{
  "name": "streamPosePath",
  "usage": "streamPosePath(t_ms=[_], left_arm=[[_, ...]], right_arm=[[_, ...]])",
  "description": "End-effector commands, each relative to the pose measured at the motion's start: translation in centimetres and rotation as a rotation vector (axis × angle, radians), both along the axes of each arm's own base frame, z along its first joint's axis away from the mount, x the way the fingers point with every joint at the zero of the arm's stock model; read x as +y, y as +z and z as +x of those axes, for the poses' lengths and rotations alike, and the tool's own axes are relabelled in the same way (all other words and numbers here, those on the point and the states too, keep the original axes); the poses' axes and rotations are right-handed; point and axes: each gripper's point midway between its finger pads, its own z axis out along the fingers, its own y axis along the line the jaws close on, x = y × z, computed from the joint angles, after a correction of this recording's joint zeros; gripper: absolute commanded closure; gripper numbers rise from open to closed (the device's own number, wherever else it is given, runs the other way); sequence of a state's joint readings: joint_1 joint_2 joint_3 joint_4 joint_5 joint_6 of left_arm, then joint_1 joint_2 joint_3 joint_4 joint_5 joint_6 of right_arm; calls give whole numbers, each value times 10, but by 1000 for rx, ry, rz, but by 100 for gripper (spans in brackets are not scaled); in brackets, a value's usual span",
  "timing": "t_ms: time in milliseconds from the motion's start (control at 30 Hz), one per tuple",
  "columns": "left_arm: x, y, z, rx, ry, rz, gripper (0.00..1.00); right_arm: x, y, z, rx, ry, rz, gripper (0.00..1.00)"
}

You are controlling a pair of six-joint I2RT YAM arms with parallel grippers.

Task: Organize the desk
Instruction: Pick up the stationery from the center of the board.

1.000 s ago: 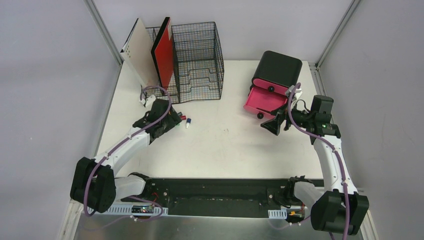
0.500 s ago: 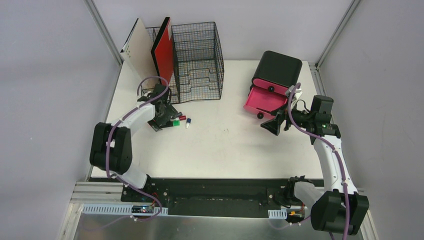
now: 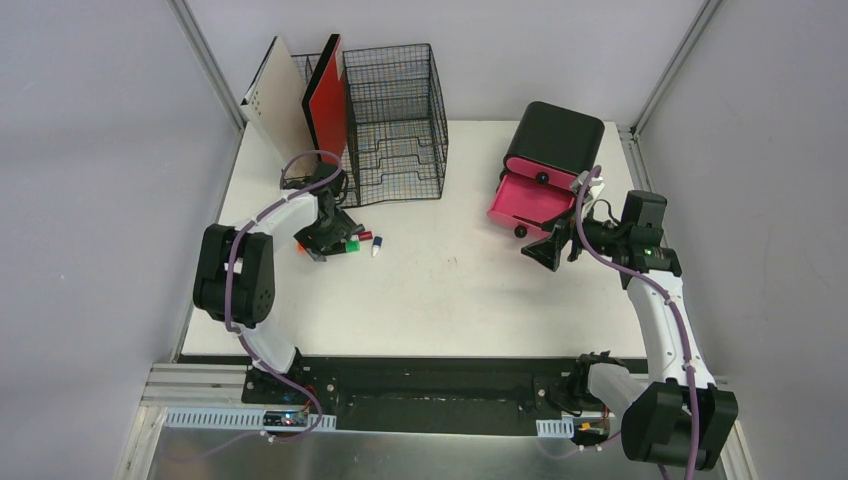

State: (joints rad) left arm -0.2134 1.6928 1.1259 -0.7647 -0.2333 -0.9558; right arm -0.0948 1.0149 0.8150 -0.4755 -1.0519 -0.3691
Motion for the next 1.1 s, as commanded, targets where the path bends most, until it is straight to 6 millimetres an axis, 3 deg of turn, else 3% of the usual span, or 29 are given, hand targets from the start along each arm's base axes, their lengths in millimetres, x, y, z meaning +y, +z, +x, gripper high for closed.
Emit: streamPosePath(t_ms=[0,500,667,800,1067], left_arm=[[7,3,10,-3,36,19,28],[13,-15,1,57,55,47,44],[19,-18,-10,66,69,72,60],[25,-23,-23,92,58,97,84],[29,-26,-53,109,18,96,91]], right_arm=[[-1,25,6,-105,12,-15,1],[0,26,6,-106,14,-13,1],[0,26,6,-106,15,-12,1],[-1,27,6,-109,14,-13,1],[-2,27,5,-117,12,-19,1]])
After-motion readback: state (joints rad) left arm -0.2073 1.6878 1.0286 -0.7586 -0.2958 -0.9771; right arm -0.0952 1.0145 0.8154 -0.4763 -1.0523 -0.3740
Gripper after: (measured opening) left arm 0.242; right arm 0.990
